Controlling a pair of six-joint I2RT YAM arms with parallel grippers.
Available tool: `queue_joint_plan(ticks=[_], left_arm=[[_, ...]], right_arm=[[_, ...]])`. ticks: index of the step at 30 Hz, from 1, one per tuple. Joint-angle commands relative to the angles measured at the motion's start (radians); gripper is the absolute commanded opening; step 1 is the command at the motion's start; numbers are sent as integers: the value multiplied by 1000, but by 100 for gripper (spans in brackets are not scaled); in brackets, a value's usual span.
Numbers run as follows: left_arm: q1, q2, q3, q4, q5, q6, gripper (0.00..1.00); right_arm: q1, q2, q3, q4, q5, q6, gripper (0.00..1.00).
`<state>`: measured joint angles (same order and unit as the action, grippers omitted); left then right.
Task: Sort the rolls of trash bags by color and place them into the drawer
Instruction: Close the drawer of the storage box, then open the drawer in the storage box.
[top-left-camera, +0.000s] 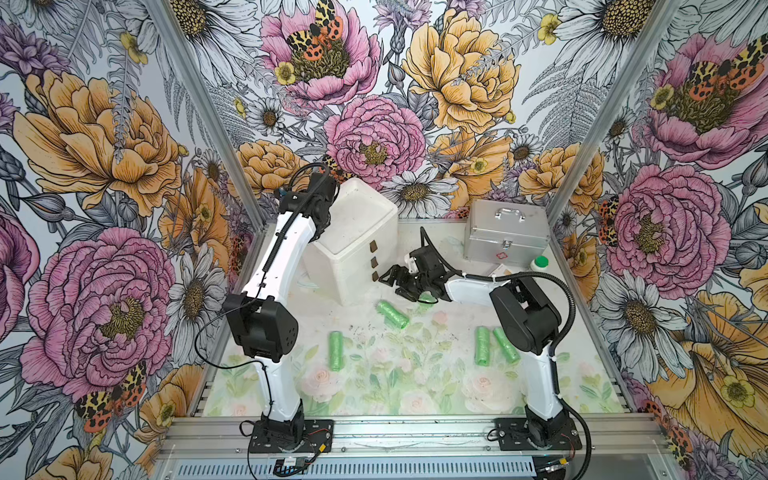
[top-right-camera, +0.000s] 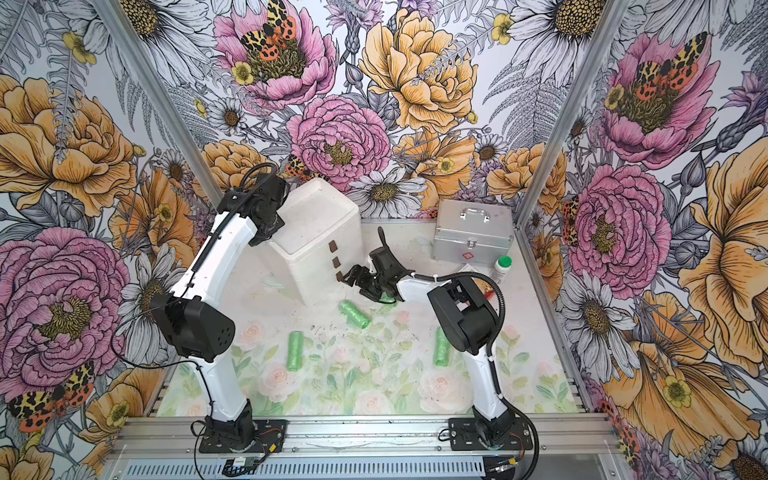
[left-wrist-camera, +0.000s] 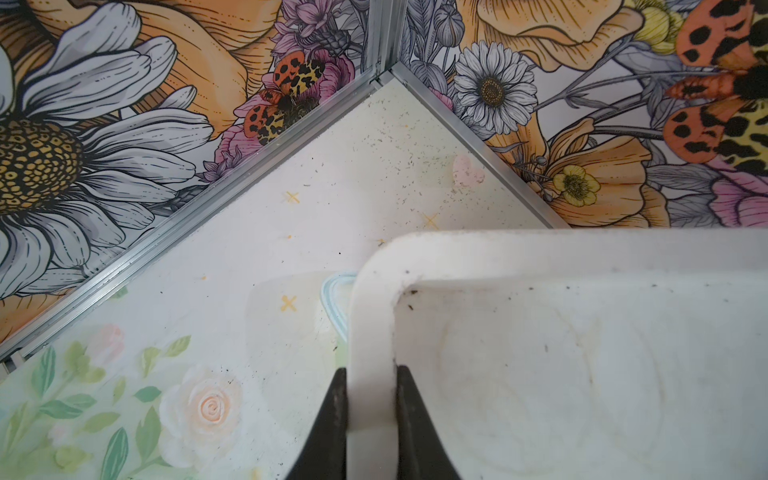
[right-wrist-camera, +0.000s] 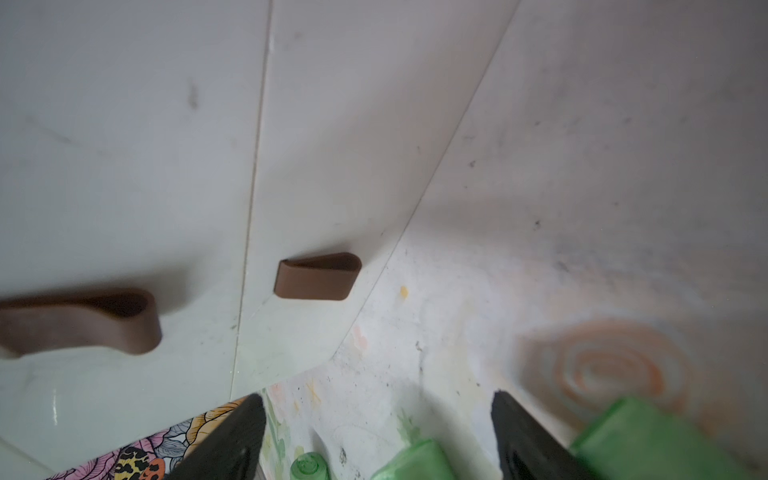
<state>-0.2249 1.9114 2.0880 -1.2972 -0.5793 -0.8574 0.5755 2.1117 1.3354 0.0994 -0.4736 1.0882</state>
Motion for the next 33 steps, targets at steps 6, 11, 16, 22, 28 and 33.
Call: queue_joint_plan(ticks=[6,11,16,22,28,33], left_arm=[[-23,34,-47,-78,295,68,0],[-9,31,-58,-77,295,73,0],[-4,32,-57,-77,297,78,0],[2,34,-59,-77,299,83,0],[2,32,-60,-77,303,80,0],[0,33,-68,-76,299,77,0]], right_arm=[[6,56,-32,312,-19,91,77],[8,123,-28,456,-25,165,68],[14,169,-20,516,-14,187,63],[25,215,-10,586,-12,217,61],[28,266,-7,681,12,261,58],[27,322,-2,859,26,331,48]])
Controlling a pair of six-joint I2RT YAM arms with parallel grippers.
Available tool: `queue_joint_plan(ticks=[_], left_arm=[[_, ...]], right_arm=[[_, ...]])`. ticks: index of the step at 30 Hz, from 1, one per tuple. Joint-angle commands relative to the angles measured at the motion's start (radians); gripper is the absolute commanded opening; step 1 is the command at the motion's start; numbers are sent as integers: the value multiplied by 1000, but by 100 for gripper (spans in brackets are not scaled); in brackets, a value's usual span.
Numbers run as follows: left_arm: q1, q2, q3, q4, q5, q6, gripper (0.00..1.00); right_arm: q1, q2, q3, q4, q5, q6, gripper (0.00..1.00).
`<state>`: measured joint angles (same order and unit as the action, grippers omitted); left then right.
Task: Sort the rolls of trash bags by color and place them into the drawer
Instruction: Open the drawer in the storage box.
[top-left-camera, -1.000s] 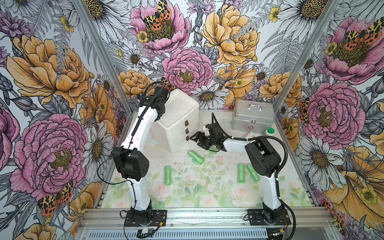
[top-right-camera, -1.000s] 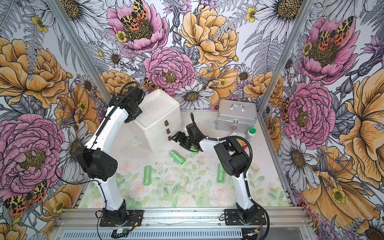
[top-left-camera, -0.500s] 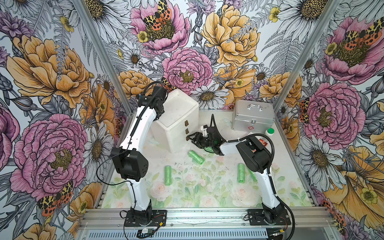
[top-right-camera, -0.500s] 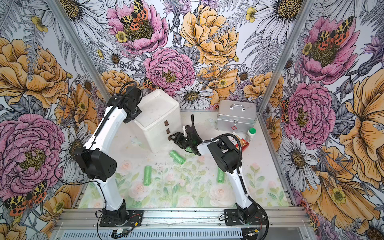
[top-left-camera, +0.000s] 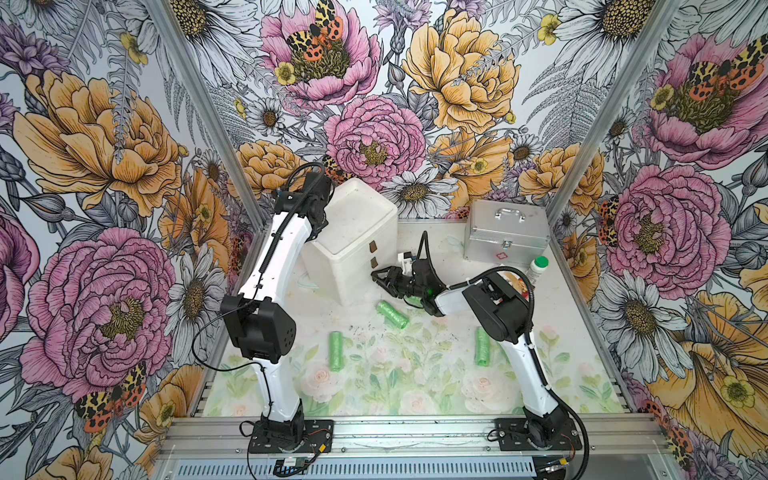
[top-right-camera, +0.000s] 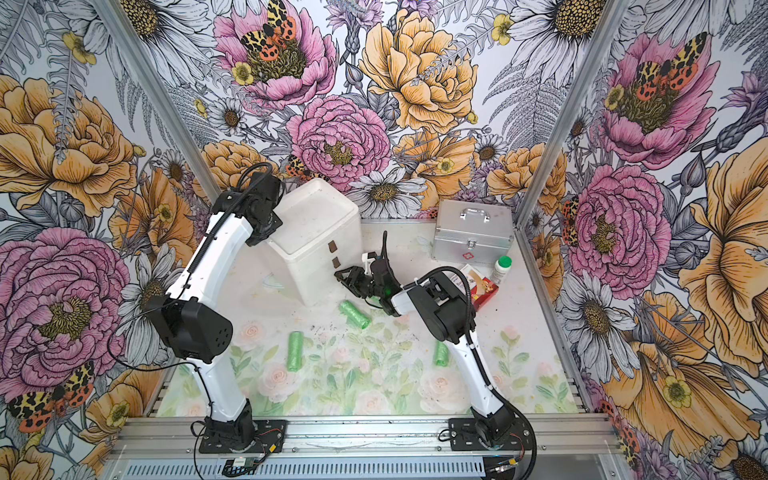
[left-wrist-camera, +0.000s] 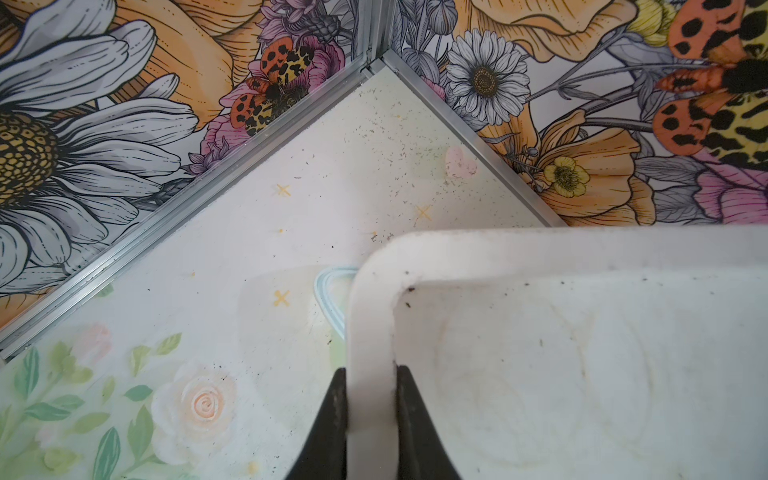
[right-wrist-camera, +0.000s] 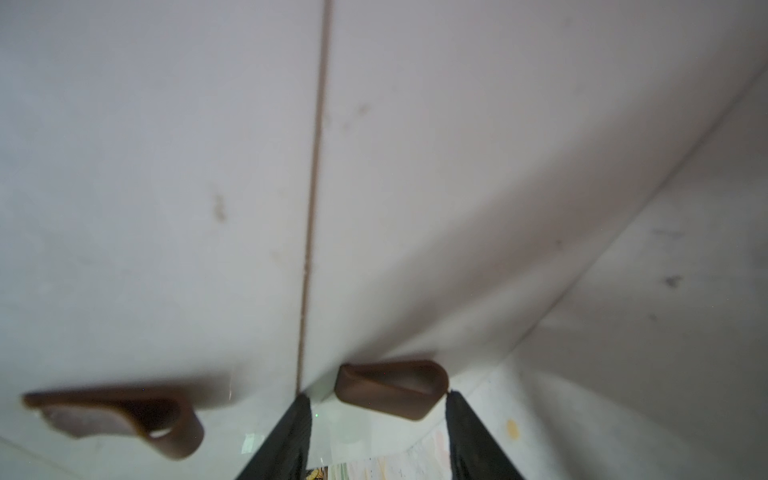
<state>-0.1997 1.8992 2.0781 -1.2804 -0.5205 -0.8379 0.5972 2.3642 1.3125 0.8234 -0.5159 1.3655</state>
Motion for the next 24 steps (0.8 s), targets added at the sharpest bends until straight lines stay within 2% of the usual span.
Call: queue_joint_plan(ticks=[1,8,10,11,24], left_arm=[[-26,45,-60,-93,240,57,0],[-24,47,-60,-93,240,59,0],[-24,44,-59,-94,240,59,0],[-23,42,-60,-94,240,59,0],[-17,23,-70,-94,232,53,0]], right_arm=[[7,80,25,158,69,63,46],[8,83,8,205,76,70,22],[7,77,-4,214,75,70,10],[8,74,-8,223,74,70,1],[-21,-13,-166,290,68,61,0]])
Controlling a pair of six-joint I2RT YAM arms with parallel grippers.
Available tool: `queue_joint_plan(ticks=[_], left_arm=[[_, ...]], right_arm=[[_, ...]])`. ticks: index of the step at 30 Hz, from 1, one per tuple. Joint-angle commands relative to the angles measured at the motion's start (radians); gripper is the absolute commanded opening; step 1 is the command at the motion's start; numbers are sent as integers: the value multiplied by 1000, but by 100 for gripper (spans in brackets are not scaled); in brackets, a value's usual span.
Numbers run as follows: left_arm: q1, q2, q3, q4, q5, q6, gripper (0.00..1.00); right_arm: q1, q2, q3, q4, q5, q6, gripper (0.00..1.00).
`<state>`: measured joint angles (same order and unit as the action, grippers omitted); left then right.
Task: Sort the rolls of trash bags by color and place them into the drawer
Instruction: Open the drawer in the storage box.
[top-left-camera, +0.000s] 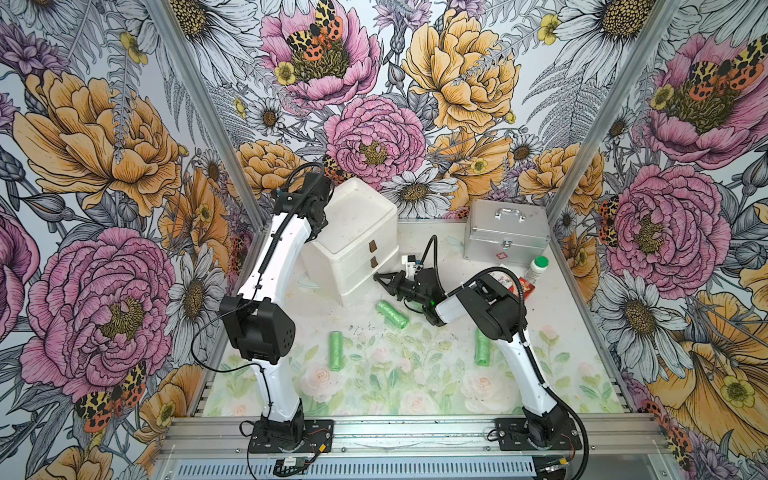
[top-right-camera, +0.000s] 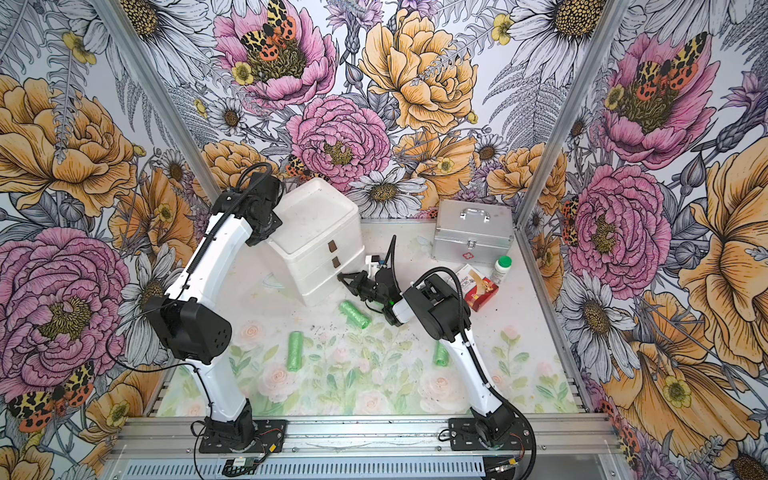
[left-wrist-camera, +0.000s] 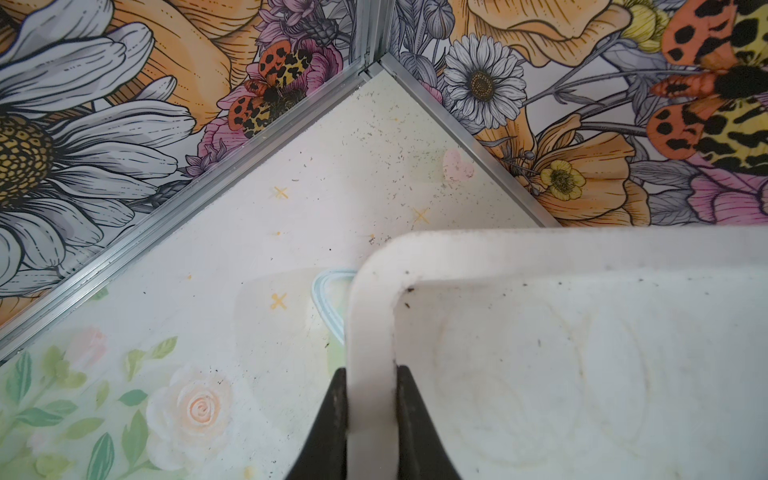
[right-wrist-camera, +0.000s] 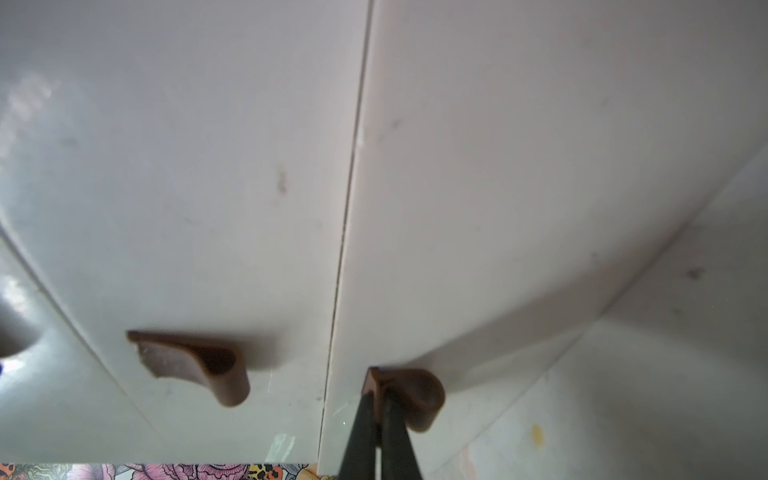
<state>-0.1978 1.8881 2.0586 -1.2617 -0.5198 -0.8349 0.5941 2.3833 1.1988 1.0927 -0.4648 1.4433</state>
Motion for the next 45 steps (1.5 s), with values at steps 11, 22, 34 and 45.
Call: queue_joint_plan(ticks=[11,22,34,45], left_arm=[[-12,51,-22,-113,235,48,0],[-3,54,-17,-114,239,49,0],[3,56,-17,-113,242,53,0],[6,50,-21,-112,242,51,0]], right_arm=[[-40,-170,-188,9,12,-42,0],[-51,-304,-321,-58,9,-107,0],[-62,-434,-488,-80,27,-141,0],[-63,-550,-549,-246,39,-234,20]])
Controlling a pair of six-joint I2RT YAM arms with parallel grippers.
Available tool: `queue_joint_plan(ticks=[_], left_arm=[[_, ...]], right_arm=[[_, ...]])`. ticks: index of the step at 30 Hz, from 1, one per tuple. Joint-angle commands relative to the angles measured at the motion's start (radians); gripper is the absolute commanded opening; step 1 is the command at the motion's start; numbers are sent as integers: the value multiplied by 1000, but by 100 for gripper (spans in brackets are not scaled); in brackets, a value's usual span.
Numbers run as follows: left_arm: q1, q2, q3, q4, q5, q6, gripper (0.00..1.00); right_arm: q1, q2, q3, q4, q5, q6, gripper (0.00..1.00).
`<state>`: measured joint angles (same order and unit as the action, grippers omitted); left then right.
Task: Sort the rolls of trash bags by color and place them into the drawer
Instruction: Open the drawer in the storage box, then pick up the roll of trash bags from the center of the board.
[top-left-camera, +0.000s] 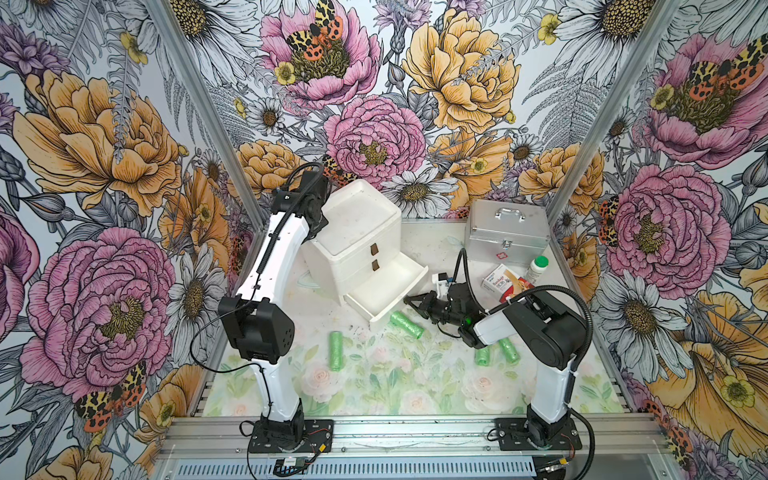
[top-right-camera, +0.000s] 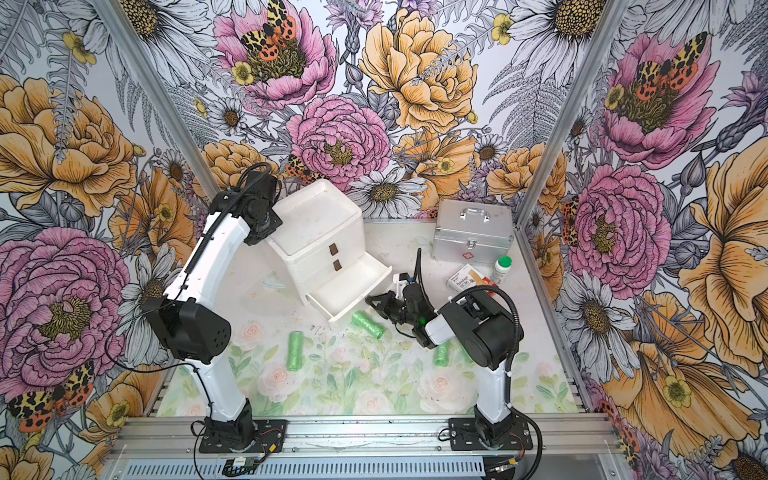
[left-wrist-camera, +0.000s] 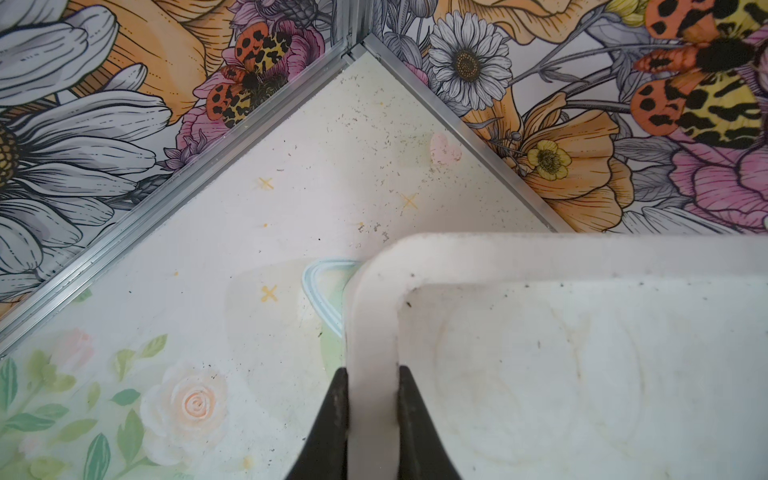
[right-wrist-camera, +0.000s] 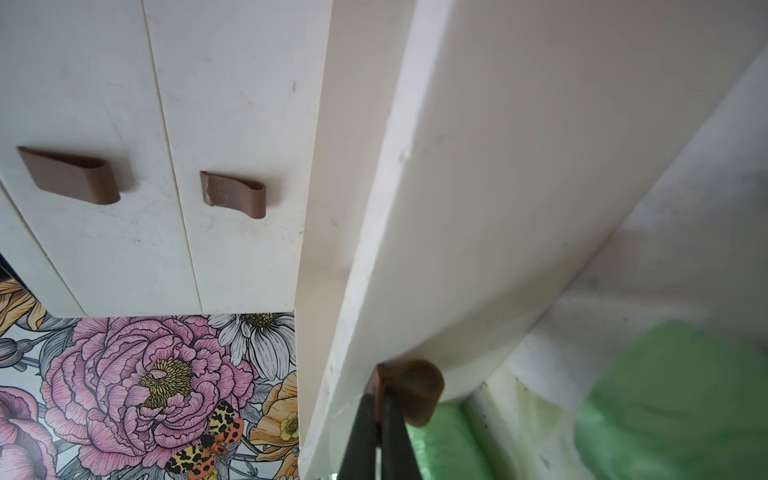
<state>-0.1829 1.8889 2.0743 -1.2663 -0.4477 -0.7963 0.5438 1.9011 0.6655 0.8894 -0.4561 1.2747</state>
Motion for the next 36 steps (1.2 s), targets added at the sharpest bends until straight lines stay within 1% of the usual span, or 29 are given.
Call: queue_joint_plan(ticks=[1,2,5,6,8,12,15,21,27,36], left_arm=[[-9,49,-37,-109,170,11,0],[-10,48,-37,-109,170,10,0],[-10,52,-33,-109,173,11,0],[-10,52,-30,-109,174,8,0],[-12,52,-29,-108,172,5,0],[-13,53,-29,-108,166,-13,0],[-17,46,-38,-108,152,-54,0],[-16,49,-29,-104,186,-114,0],[-18,63,0,-101,221,-104,0],[-18,71,-10,-101,231,-87,0]], right_arm=[[-13,-82,-10,-75,29,-81,32],[-12,-98,2,-127,24,-106,42],[-11,-167,52,-353,27,-221,63],[-9,-197,72,-447,39,-275,68],[-1,-249,115,-625,70,-383,74],[29,-317,199,-931,152,-592,74],[57,-339,209,-1025,205,-675,74],[136,-323,209,-1098,292,-767,73],[205,-276,248,-1122,369,-827,73],[239,-171,336,-1149,452,-904,70]])
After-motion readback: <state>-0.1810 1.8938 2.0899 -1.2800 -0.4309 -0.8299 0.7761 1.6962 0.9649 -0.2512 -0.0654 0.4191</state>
